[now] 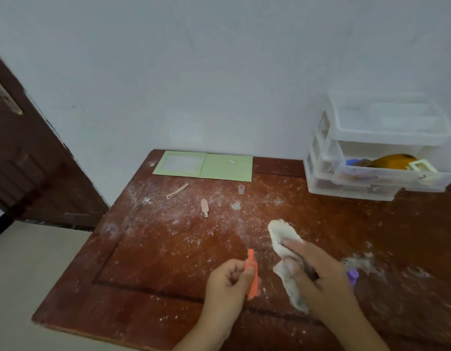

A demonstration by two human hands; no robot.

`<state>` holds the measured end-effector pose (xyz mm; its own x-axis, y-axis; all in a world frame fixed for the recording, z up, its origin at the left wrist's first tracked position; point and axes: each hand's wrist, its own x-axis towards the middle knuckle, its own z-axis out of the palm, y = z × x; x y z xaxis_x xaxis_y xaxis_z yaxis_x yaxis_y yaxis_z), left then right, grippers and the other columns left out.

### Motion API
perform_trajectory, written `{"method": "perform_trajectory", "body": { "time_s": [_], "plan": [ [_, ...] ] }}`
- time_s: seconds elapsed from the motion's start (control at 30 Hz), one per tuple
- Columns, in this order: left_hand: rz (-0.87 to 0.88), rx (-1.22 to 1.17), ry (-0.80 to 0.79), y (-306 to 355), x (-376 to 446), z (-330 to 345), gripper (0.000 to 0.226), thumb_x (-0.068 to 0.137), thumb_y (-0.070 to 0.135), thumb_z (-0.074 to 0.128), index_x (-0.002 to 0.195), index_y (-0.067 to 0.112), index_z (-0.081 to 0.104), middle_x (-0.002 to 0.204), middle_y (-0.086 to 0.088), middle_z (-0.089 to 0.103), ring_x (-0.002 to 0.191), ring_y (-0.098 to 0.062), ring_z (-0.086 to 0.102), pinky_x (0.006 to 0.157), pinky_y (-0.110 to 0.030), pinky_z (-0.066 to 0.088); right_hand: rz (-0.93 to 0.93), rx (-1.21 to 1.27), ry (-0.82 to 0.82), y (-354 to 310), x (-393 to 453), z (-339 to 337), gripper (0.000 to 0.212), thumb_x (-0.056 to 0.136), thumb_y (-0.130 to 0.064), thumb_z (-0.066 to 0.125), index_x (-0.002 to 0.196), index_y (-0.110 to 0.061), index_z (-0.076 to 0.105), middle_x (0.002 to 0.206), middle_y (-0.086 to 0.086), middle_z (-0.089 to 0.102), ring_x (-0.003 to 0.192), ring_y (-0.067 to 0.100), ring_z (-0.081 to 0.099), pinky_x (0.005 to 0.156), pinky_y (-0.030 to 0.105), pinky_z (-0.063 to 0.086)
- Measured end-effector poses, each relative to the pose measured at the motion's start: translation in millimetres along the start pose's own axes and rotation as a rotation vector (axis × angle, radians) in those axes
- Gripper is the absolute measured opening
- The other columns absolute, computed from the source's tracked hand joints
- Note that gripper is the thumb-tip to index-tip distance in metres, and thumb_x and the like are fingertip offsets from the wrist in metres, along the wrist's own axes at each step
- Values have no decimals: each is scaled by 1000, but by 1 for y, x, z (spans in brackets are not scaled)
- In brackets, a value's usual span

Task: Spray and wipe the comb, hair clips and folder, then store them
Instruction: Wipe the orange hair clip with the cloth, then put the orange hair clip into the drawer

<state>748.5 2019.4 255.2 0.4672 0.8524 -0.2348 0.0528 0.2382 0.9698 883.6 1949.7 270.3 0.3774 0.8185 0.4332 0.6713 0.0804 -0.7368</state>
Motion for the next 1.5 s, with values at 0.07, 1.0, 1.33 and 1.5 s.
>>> {"method": "perform_trajectory", "body": {
  "time_s": [0.07,1.0,1.33,1.5],
  "plan": [
    [82,114,-60,1,-3,-2,32,85,6,60,56,18,63,46,2,63,43,-4,54,49,-17,42,-162,-72,-140,-2,14,0,32,81,-26,48,111,-24,57,101,-17,58,95,-23,47,78,-4,36],
    [-142,122,69,-11,6,-18,18,88,8,53,77,11,67,56,1,65,46,-6,59,39,-14,40,427,-584,-433,73,6,61,37,92,-35,38,128,-30,43,118,0,54,112,22,46,91,33,36],
    [75,218,-64,40,72,27,32,88,9,54,56,8,59,50,-9,55,51,-18,44,49,-24,34,392,-373,207,50,67,-33,36,90,-26,52,123,-12,54,125,3,56,117,16,48,96,22,35],
    [327,405,-164,83,118,107,45,86,21,57,44,19,44,47,4,42,49,-10,36,52,-18,30,268,-583,520,99,99,-105,17,76,-13,63,87,0,67,84,16,68,82,35,63,75,38,49]
  ]
}}
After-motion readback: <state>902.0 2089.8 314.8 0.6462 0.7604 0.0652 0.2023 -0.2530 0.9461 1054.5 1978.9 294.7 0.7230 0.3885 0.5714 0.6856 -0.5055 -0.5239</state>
